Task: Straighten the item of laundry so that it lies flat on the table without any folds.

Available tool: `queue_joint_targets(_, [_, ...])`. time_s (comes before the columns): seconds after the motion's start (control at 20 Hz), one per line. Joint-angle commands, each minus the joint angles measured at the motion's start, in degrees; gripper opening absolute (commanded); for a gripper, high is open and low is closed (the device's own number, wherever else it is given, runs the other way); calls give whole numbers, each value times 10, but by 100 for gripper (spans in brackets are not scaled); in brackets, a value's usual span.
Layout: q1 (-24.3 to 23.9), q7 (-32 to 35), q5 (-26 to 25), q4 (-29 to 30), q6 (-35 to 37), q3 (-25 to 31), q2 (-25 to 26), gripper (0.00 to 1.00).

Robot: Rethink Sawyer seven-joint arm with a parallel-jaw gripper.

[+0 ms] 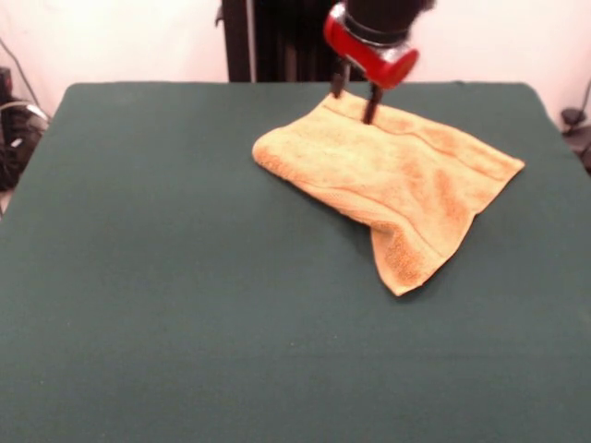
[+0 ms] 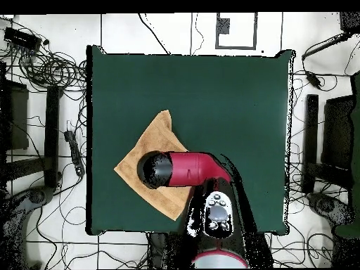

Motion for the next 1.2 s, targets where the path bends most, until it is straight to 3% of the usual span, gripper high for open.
queue_joint_targets(0.05, [79, 227, 122, -36, 33, 4, 63, 100])
queue_joint_targets(0.3, [77, 180, 157, -37, -11, 1, 89, 100])
queue_joint_targets(0.6, [81, 156, 180, -51, -117, 9, 180, 100])
queue_joint_targets(0.7, [88, 154, 183, -50, -120, 3, 197, 100])
queue_joint_targets(0.9, [102, 200, 239, -32, -154, 10, 218, 100])
queue_joint_targets(1.05, [141, 246, 286, -31, -106, -13, 201, 100])
queue_joint_targets(1.2, [166, 252, 308, -23, -48, -34, 163, 100])
